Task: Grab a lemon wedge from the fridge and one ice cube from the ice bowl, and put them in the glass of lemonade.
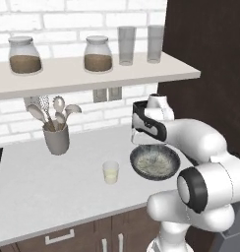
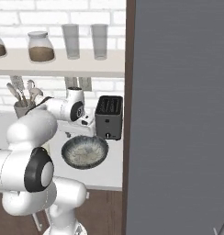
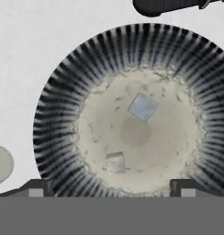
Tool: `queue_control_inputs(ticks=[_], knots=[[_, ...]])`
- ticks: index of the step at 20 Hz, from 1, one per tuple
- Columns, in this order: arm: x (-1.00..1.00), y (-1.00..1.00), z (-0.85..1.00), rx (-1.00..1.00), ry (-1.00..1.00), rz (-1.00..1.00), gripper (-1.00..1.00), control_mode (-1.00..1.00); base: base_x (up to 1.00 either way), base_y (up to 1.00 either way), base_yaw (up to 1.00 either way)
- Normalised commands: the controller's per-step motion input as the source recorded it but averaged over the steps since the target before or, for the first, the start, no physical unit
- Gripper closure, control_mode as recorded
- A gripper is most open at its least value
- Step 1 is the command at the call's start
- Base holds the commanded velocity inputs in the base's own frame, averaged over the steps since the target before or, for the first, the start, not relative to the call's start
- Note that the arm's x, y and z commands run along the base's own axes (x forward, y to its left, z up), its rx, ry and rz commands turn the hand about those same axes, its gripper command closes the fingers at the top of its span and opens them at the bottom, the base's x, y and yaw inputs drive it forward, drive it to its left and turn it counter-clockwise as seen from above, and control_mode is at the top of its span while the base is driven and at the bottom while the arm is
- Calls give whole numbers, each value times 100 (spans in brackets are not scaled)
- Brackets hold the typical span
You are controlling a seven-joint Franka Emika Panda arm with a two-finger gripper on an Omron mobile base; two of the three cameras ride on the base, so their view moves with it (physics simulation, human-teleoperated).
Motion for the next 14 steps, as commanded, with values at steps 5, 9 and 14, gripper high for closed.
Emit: queue_control_inputs(ticks=[5,9,14], knots=[[4,-1,-74,1,-5,-1,-100,-100,0,0,0],[0,0,-36,0,-1,0,-100,-100,0,0,0],[19,-4,-17,0,0,0,-100,-100,0,0,0]])
